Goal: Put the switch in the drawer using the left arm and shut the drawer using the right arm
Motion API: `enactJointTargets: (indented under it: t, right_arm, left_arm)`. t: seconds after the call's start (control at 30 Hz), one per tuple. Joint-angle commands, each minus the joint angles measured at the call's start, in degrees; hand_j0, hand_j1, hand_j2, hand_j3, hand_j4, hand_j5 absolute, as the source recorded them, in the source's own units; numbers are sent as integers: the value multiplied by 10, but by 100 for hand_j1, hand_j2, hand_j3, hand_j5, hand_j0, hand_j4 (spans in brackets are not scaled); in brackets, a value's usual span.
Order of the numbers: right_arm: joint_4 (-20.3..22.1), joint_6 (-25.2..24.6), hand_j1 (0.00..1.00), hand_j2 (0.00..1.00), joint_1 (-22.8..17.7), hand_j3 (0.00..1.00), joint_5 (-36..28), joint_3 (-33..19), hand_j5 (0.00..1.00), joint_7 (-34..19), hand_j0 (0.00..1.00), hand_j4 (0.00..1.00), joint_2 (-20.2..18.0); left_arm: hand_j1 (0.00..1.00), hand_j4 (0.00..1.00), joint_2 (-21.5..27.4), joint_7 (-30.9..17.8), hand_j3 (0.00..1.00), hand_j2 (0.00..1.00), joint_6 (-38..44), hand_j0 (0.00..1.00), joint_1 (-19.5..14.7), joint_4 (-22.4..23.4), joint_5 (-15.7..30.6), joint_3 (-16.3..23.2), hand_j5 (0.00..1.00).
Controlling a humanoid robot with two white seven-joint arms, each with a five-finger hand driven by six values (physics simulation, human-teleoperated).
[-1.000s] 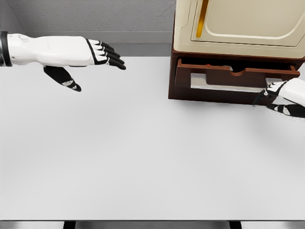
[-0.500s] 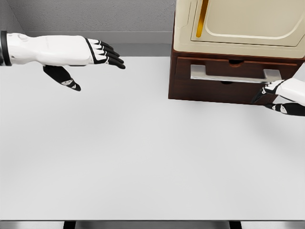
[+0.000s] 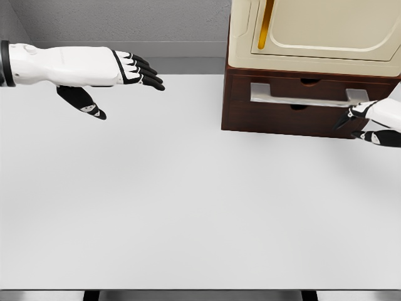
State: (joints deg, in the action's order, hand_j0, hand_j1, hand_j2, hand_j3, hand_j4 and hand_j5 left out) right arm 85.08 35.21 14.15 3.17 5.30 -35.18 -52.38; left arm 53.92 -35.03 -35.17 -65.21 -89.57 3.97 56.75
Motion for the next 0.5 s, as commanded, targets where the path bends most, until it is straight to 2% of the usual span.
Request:
enactJointTargets:
  t: [0.0, 0.27, 0.47]
  right_arm:
    - [-7, -2, 57, 57, 1, 57, -2, 2, 57, 2, 57, 57, 3]
    - [-3, -2, 57, 57, -12, 57, 2, 2, 57, 2, 57, 57, 1]
    - [25, -2, 57, 57, -33, 57, 3, -1, 57, 2, 57, 57, -5]
  left_arm:
    - [100, 100, 0, 0, 100, 100, 2, 100, 0, 0, 3, -1, 100]
    - [100, 100, 0, 0, 100, 100, 2, 100, 1, 0, 3, -1, 100]
    - [100, 100, 0, 0, 100, 100, 2, 100, 1, 0, 3, -1, 100]
